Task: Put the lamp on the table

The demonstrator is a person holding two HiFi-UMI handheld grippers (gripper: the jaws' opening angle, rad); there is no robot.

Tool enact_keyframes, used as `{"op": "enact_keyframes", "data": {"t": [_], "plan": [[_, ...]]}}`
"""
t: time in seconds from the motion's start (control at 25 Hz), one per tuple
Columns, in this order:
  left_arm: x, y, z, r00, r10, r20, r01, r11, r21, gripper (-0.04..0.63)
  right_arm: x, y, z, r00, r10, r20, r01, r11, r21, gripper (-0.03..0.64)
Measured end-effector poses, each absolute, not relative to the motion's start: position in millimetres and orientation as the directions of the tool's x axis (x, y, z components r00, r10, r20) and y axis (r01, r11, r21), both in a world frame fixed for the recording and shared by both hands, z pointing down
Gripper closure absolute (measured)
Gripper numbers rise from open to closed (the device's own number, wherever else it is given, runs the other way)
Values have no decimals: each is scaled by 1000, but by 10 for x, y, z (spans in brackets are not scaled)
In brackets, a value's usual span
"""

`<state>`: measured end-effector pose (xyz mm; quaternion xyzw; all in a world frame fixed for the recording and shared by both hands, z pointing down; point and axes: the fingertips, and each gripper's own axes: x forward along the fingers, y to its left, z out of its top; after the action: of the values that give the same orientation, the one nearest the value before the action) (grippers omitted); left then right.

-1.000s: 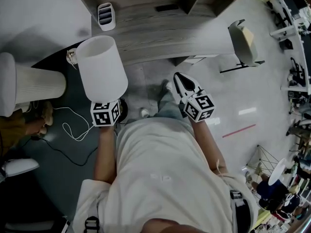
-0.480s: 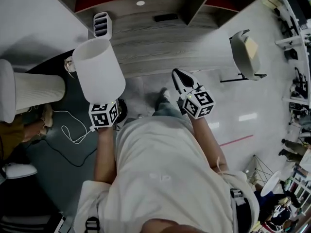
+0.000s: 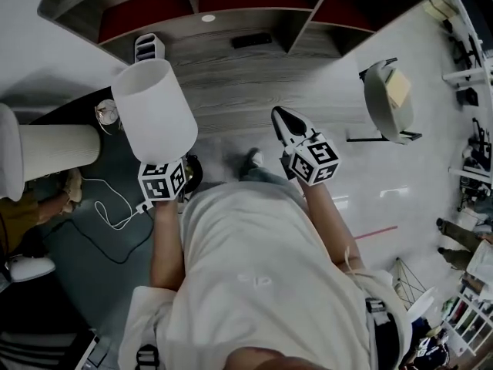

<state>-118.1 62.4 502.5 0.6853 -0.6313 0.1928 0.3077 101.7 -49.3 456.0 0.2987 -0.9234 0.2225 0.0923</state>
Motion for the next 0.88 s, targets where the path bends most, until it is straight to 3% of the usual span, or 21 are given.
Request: {"op": "enact_keyframes", "data": {"t": [0.4, 0.88], "plan": [[-878, 99, 5117, 186, -723, 665, -980, -84, 182, 491, 1188, -909, 4702, -798, -507, 326, -601, 708, -370, 583], [-785, -670, 5351, 412, -634, 654, -905, -367, 215, 491, 1191, -1237, 4782, -671, -644, 368, -742, 575, -345, 583]]}}
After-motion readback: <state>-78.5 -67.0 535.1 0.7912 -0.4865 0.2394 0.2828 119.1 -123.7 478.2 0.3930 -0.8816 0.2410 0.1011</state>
